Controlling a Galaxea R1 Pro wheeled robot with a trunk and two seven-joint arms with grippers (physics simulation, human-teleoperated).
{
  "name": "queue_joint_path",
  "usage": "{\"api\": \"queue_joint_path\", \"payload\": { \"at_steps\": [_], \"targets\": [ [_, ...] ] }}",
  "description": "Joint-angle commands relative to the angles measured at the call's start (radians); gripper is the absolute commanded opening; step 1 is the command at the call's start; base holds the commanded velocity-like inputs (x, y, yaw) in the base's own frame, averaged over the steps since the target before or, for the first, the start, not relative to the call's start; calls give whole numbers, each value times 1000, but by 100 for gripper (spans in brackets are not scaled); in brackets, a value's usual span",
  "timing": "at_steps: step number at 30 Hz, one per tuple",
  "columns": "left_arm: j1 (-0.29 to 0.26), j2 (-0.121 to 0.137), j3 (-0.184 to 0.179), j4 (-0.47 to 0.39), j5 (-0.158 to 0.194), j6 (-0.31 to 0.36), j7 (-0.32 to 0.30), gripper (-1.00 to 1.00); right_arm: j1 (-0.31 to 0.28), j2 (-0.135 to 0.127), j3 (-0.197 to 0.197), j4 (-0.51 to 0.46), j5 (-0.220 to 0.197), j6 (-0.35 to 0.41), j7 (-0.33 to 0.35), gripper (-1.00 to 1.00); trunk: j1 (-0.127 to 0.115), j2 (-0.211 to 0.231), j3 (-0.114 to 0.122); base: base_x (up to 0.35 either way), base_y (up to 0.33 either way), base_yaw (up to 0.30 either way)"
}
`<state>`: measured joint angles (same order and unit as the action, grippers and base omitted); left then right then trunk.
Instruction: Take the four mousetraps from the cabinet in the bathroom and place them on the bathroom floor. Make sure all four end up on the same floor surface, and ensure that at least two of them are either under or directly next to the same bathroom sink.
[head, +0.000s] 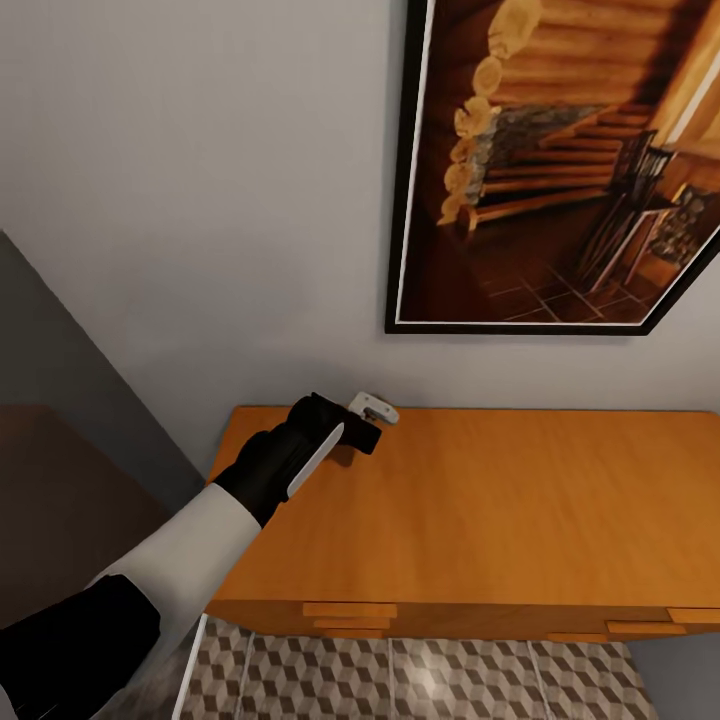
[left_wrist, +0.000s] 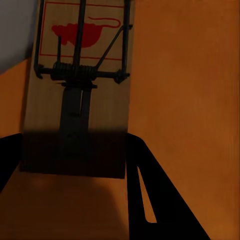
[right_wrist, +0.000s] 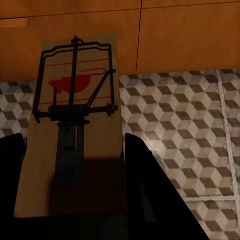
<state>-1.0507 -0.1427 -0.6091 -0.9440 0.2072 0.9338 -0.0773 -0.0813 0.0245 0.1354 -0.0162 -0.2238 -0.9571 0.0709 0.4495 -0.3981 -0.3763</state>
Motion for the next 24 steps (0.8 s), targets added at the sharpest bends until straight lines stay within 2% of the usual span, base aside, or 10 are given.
{"api": "queue_joint_path", "payload": {
  "at_steps": [1, 9, 24],
  "targets": [
    [-2, 0, 0, -2, -24, 3, -1, -100, -1, 0, 4, 1, -11, -3, 7, -100, 1, -2, -1, 0, 0, 0],
    [-2, 2, -1, -1, -25, 3, -1, -100, -1, 0, 4, 1, -11, -3, 7, -100, 1, -2, -1, -46, 0, 0],
    [-2, 3, -1, 6, -23, 3, -1, -100, -1, 0, 4, 1, -11, -3, 7, -100, 1, -2, -1, -315, 0, 0]
  ]
}}
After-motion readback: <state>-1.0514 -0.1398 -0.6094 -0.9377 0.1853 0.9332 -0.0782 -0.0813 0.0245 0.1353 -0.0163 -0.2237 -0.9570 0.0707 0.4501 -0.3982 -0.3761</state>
